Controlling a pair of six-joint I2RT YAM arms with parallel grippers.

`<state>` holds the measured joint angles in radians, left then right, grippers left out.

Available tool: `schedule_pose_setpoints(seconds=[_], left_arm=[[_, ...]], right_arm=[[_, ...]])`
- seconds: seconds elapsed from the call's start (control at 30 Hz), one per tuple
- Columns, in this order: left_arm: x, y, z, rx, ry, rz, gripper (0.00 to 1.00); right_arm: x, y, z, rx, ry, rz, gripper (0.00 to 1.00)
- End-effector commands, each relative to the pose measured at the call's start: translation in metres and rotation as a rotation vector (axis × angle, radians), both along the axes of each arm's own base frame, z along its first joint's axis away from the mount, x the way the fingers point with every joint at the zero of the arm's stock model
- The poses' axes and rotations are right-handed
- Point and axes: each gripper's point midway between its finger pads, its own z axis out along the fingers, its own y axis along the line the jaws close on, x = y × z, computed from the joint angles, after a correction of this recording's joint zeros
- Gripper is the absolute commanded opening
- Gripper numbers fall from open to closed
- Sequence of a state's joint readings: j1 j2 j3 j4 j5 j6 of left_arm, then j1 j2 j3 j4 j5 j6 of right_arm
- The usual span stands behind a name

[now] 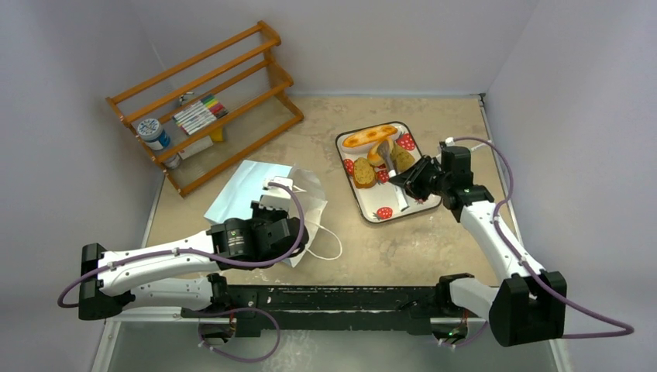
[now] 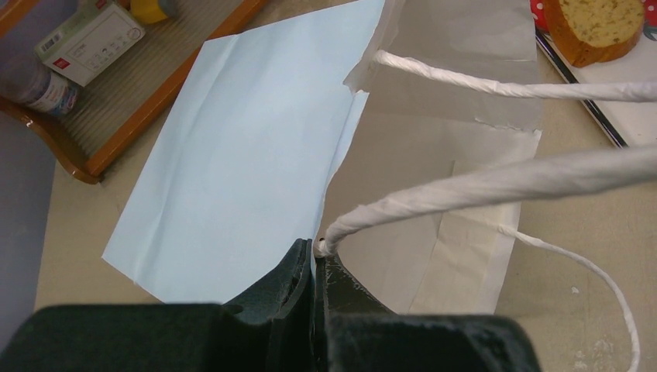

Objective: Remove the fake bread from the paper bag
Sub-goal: Place the fake bread in the container.

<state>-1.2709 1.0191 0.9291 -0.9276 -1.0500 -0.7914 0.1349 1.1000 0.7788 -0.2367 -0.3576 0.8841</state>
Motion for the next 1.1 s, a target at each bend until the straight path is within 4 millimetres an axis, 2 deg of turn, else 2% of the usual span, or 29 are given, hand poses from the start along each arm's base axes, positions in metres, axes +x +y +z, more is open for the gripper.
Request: schedule_pose_setpoints(seconds=[0.0,0.33,0.47,0.87,1.07], left_arm=[[0.006,-0.013,0.022,-0.068,-0.037,-0.009,0.00],[0.007,-0.022,0.019,-0.066,-0.028,-0.026,0.00],[0.007,-0.024,0.017,-0.075,-0.026,-0.024,0.00],[0.008,-0.023,0.023,-0.084,-0.033,-0.013,0.00],[0.008,-0.023,0.024,-0.085,-0.036,-0.009,0.00]], right_arm=[[0.014,0.014,0.024,0.080,-0.124,0.058,0.10],[0.009,0.003,-0.003,0.055,-0.054,0.025,0.37],[0.006,-0.002,-0.011,0.040,-0.035,0.016,0.43],[0.001,-0.025,-0.011,-0.033,-0.031,-0.064,0.47],[-0.003,-0.030,-0.008,-0.041,-0.034,-0.086,0.48]])
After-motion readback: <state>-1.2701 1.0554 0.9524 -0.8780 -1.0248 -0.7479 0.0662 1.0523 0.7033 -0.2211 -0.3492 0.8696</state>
